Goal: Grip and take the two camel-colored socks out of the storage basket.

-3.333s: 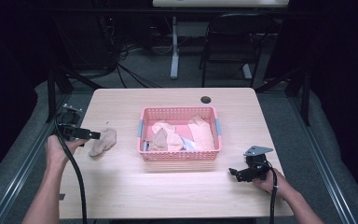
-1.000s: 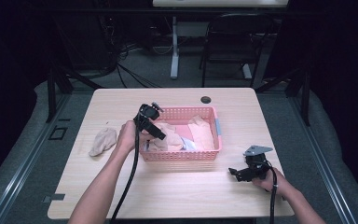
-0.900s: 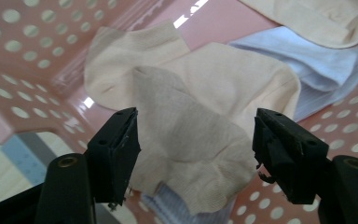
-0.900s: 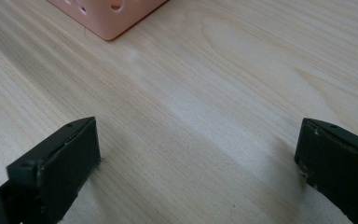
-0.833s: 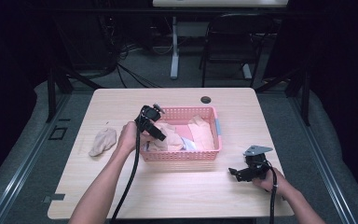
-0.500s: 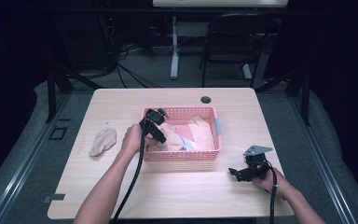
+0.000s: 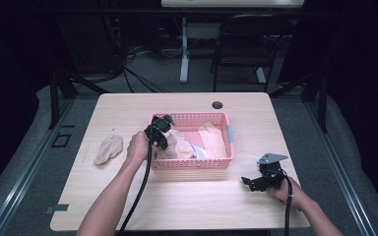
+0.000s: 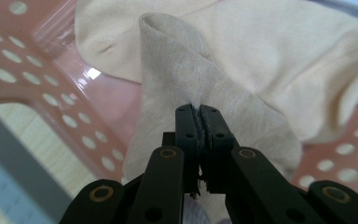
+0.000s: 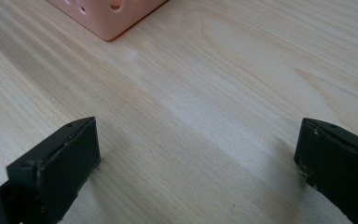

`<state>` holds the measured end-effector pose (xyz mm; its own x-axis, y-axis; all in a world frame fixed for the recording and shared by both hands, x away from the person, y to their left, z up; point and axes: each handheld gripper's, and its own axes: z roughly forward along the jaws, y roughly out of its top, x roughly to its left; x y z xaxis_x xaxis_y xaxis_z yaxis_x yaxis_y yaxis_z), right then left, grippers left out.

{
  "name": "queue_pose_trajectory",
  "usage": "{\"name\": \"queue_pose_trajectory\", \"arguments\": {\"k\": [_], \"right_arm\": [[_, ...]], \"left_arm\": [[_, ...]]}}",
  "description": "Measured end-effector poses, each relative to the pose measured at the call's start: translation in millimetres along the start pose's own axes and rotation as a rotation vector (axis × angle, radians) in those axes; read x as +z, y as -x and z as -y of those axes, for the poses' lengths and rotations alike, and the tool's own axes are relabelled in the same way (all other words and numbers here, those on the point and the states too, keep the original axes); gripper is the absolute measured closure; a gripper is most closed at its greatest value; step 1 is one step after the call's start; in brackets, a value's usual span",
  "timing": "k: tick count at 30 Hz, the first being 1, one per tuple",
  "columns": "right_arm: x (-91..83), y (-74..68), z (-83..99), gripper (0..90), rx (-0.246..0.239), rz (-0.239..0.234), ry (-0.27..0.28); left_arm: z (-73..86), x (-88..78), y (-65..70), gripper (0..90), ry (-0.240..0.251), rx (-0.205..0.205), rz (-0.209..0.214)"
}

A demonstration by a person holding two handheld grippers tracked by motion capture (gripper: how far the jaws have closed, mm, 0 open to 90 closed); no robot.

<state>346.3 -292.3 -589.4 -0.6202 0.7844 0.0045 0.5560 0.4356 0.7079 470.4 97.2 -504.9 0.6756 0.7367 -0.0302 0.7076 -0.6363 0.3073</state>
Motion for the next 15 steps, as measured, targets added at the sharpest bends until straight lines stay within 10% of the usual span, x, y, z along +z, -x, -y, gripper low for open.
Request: {"name": "queue_pose_trajectory", "arguments": {"k": [7,10,15], "right_arm": [[0.1,0.0,0.0,0.0,0.000,0.000,0.000],[0.2,-0.1,0.0,0.0,0.002,-0.003,0.002],[0.4,0.2,0.0,0.0,-0.001,-0.004,0.004]], "left_arm": [[-1.0,-4.5,-6.0,86.2,0.016,-0.016,0.008],[-4.8,2.1,-6.4,64.6,0.022,-0.036,0.002],[-11.4,11.2,-4.3,58.2,-0.011,-0.025,-0.020]]}}
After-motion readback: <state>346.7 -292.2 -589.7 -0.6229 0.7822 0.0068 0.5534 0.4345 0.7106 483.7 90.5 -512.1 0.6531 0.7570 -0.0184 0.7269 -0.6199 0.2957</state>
